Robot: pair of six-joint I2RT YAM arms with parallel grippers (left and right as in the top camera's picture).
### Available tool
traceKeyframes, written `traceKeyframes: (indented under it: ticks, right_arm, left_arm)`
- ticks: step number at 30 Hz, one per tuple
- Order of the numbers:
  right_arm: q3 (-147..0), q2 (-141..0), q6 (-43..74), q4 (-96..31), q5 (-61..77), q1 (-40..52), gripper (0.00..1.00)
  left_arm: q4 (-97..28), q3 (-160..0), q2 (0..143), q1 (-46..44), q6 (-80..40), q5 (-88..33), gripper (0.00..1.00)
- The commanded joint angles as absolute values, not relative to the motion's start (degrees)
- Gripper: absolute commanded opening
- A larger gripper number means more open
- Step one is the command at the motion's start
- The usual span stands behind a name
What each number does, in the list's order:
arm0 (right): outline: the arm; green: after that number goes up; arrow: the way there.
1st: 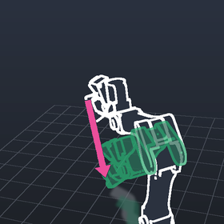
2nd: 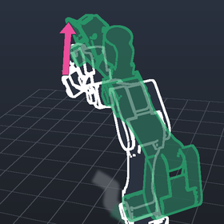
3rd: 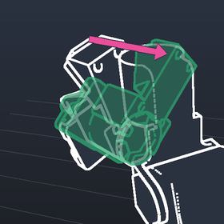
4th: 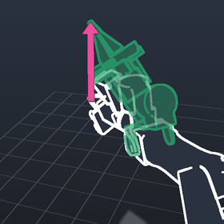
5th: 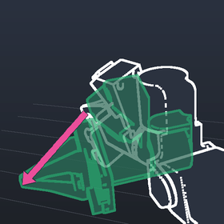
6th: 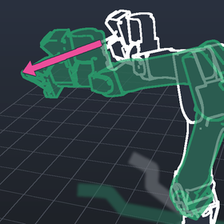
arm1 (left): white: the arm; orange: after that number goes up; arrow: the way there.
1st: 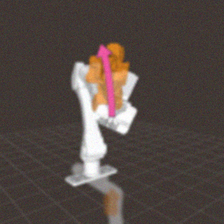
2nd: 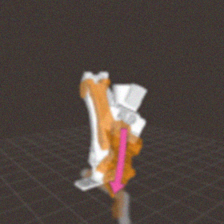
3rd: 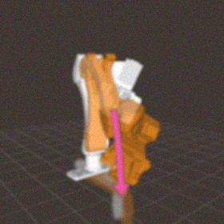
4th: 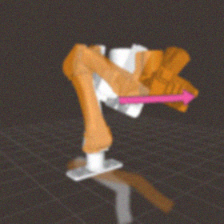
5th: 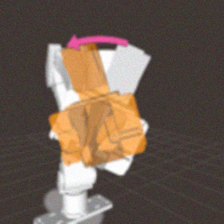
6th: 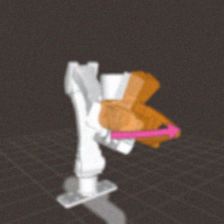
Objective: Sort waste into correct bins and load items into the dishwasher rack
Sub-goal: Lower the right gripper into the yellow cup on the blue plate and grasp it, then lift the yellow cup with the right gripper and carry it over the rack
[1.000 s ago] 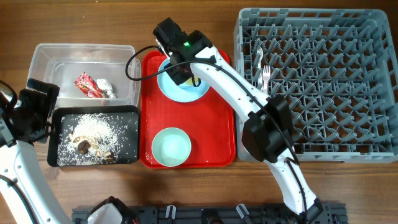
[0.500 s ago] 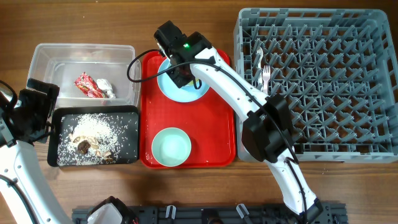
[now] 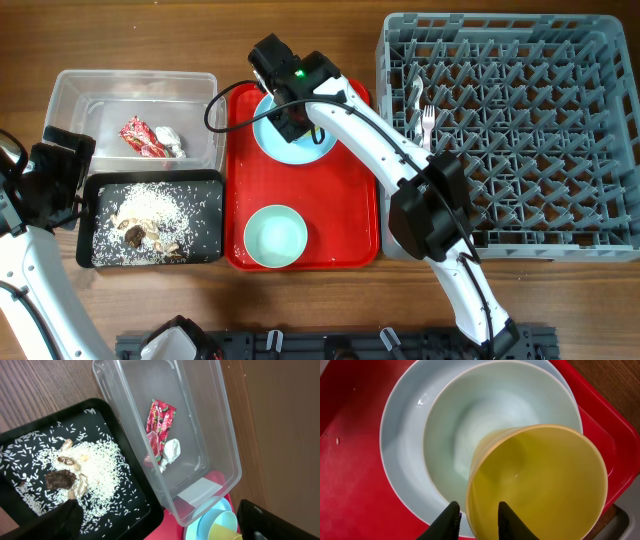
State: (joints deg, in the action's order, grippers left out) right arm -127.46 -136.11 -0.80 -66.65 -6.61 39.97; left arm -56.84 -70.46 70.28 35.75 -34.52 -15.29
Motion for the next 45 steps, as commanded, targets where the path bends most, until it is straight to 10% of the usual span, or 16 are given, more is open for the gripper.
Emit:
traceKeyframes:
  ticks: [1, 6, 18, 26, 45]
  right_arm:
    - [-126.9, -136.2, -1.3, -66.9, -5.9, 40.2, 0.22]
    - [-126.9, -136.2, -1.4, -66.8, -5.9, 40.1, 0.04]
    - [-131.4, -118.3, -1.3, -67.7, 2.8, 37.9, 0.04]
    - [-131.4, -102.4, 0.0, -65.4, 26.8, 17.8, 0.04]
    - [-129.8, -134.7, -13.3, -63.3, 72.7, -9.5, 0.04]
  left_arm:
    - [-56.8, -71.3, 70.2, 36.0, -33.2, -15.4, 1.00]
    - [-56.9, -71.3, 70.2, 36.0, -33.2, -15.4, 1.00]
    - [-56.8, -71.3, 70.2, 36.0, -33.2, -15.4, 1.00]
    - [-56.9, -71.3, 70.2, 36.0, -33.2, -15.4, 1.00]
    - [-56.8, -71.3, 70.2, 36.0, -33.2, -15.4, 1.00]
